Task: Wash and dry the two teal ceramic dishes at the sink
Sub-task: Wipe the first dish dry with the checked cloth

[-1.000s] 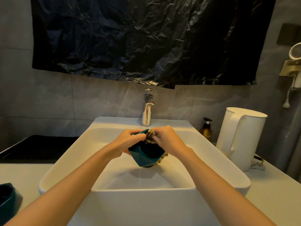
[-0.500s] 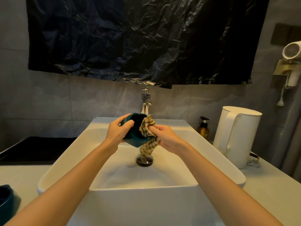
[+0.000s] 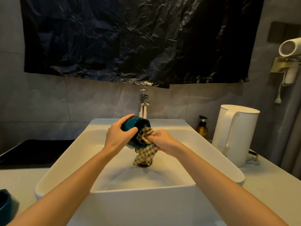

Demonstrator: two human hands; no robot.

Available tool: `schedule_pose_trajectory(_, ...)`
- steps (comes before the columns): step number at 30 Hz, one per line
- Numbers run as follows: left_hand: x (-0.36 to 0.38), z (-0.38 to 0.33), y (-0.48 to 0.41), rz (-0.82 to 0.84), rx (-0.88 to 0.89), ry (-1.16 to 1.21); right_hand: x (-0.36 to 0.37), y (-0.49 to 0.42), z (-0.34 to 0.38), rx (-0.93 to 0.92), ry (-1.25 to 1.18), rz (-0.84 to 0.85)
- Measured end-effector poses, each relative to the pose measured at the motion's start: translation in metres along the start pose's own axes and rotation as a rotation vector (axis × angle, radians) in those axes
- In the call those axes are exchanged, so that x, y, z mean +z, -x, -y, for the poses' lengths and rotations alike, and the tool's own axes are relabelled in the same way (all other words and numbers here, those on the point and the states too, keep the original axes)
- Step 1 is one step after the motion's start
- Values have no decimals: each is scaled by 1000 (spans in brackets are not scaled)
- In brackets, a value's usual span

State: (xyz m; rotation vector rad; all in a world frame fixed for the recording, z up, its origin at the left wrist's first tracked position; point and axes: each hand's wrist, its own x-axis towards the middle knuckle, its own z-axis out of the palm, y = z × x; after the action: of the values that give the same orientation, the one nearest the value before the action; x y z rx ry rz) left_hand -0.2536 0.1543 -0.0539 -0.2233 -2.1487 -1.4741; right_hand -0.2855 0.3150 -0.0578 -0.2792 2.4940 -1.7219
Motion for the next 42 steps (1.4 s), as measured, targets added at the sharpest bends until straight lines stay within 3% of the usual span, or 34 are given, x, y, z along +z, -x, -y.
schedule_pose_trajectory(3,0,0,1,-20,44,-31,4,0,0,41,-144,13)
schedule_pose_trajectory(6,2,-2,3,-29,91,-61,8,-2,-3,-11,44,-215)
schedule_pose_trajectory(8,2,-2,3,-26,94,-34,9,-4,-6,-28,89,-261)
schedule_pose_trajectory(11,0,-1,2,-48,91,-12,11,-7,-3,12,-31,-151)
schedule_pose_trajectory(15,1,-1,1,-88,72,55,12,0,4,142,-452,78)
schedule_pose_trajectory(18,3,-4,2,-59,91,97,14,-2,3,176,-485,123)
schedule_pose_trajectory(22,7,-10,1,60,59,205,9,-5,7,-20,-28,-259)
schedule_pose_trajectory(25,7,-10,-2,189,-84,211,-7,-2,8,-242,377,-452)
schedule_pose_trajectory(28,8,-10,-2,308,-281,181,-13,2,5,-353,646,-500)
schedule_pose_trajectory(33,9,-6,-3,346,-285,52,-6,7,10,-558,903,-506)
schedule_pose_trajectory(36,8,-5,-2,328,-313,45,0,10,9,-597,719,-479)
schedule_pose_trajectory(42,4,-1,-3,178,-390,246,0,1,8,-365,23,-183)
